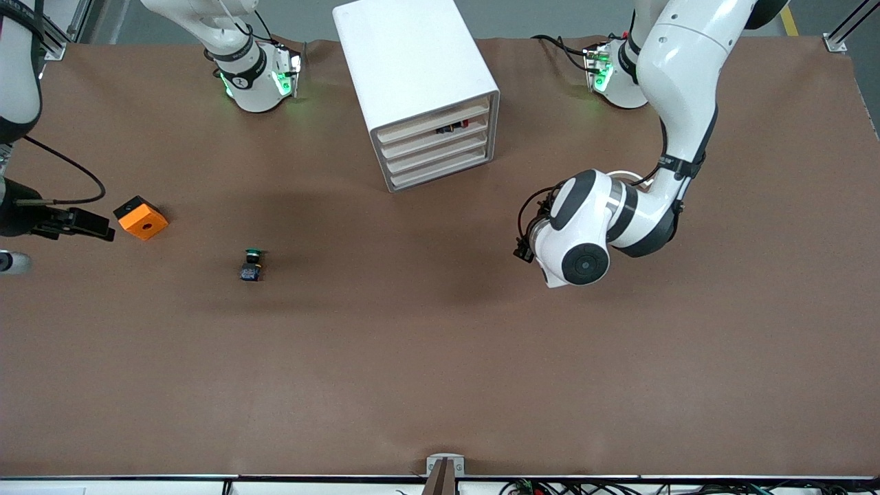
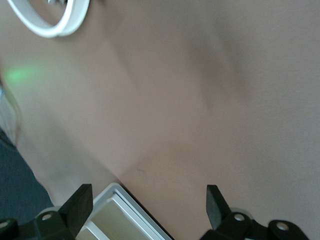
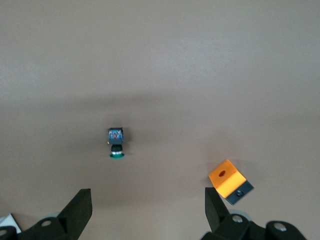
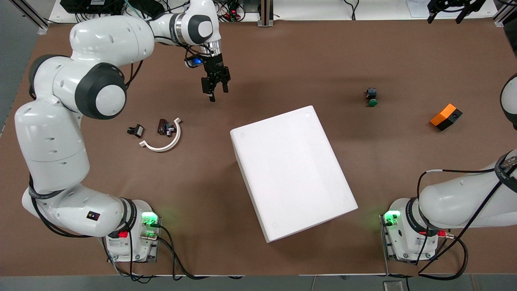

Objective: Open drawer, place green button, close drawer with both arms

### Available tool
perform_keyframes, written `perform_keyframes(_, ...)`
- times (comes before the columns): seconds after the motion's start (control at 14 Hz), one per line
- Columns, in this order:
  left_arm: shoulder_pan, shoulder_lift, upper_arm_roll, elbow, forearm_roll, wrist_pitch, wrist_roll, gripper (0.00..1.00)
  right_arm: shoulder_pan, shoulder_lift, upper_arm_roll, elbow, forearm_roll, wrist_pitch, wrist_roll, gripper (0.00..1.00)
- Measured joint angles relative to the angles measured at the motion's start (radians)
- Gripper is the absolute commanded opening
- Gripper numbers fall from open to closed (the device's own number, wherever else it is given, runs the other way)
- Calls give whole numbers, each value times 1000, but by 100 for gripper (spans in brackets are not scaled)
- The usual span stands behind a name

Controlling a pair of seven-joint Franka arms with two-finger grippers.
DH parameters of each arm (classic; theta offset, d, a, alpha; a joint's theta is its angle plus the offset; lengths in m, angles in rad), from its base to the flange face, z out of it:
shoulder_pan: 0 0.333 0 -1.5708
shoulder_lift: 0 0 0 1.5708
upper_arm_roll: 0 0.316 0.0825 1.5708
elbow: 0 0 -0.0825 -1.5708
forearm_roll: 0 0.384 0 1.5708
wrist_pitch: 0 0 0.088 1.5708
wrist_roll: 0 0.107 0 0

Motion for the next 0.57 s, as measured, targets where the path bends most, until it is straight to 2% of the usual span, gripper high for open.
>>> perform_keyframes(0.29,0,59,0,7,-105,-30,-76,100,20,10,4,-109,19,158,47,100)
perform_keyframes(0.57,-1,116,-8,9,-162,-166,-186,100,47,12,5,-222,20,350,93,100)
